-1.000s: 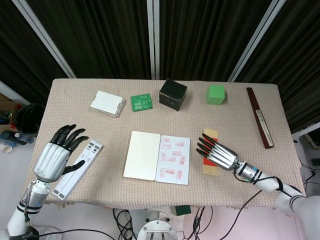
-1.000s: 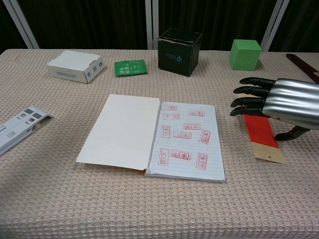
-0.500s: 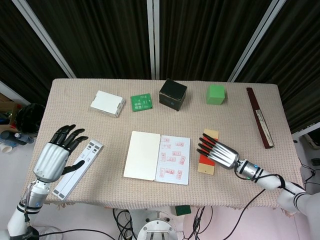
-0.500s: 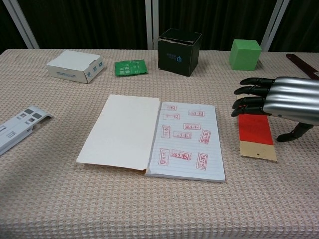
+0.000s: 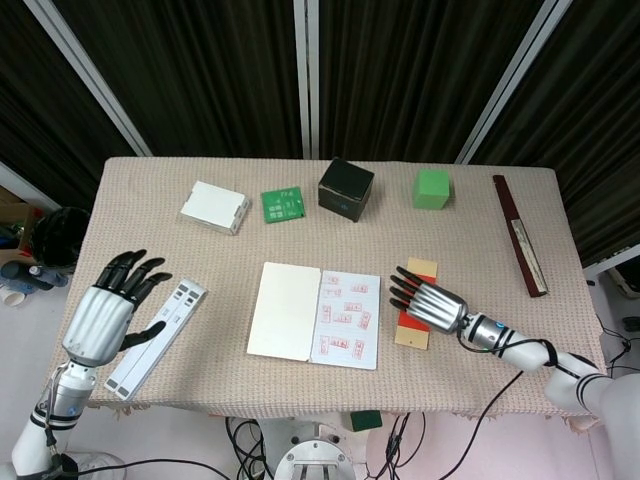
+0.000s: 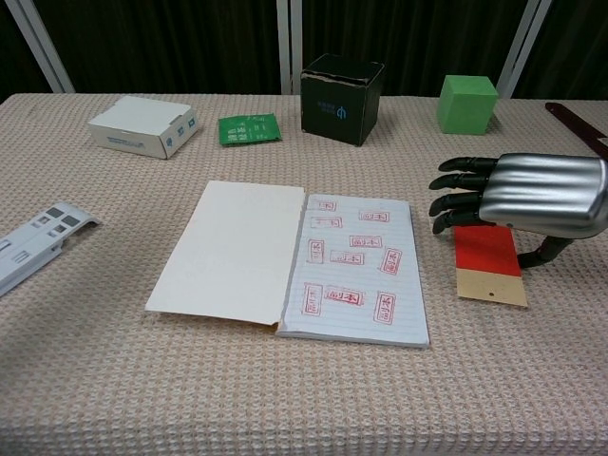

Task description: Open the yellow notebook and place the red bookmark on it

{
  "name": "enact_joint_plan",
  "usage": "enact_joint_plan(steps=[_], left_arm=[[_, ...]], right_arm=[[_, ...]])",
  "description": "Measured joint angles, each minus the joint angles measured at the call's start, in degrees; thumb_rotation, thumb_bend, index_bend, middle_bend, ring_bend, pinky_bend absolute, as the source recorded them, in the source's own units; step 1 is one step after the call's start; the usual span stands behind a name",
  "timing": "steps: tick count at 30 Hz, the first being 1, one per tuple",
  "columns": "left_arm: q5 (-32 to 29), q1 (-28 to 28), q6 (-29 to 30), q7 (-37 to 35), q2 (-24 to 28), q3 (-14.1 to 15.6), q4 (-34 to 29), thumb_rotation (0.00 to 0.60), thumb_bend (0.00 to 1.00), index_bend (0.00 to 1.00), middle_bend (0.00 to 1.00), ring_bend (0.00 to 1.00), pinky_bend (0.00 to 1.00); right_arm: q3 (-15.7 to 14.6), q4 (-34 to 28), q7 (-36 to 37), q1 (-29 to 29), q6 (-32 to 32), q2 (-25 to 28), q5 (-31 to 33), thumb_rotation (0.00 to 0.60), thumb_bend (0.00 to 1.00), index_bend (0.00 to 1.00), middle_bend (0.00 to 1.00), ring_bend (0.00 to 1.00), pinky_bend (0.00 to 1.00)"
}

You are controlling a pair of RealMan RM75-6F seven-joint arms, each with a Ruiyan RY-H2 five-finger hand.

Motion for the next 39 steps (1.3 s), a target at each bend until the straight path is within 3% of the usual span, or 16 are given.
enact_joint_plan(steps=[12,22,29,39], left_arm=[[-0.2,0.0,-0.3,-0.4,-0.1,0.0,0.4,0.600,0.01,0.28,0.20,0.11,0.16],[-0.1,-0.1,-0.5,-0.2,0.0,0.0,0.2,0.600,0.01,0.28,0.20,0.11,0.16],[0.2,-0.2,-0.7,0.5,0.2,0.0,-0.4,0.600,0.01,0.28,0.20,0.11,0.16],[0.2,-0.3,-1.2,2.1,0.7,0.0,-1.9,0.600,0.01,0.28,0.20,0.11,0.16]], right_arm=[[-0.2,0.6,0.2,-0.3,-0.2,-0.3,0.5,0.600,0.20,0.31,0.17,0.06,0.00],[-0.6,2.1,1.1,-1.8,1.9,-0.2,0.7,0.600,0.22,0.48,0.22,0.06,0.00],[-0.4,2.6,1.2,-2.9,5.2,0.1,0.8,0.600,0.22,0.49,0.23,0.06,0.00],[2.6,-0.3,-0.1,-1.3,10.3,0.0,-0.5,0.600,0.22,0.46,0.23,0.06,0.00]])
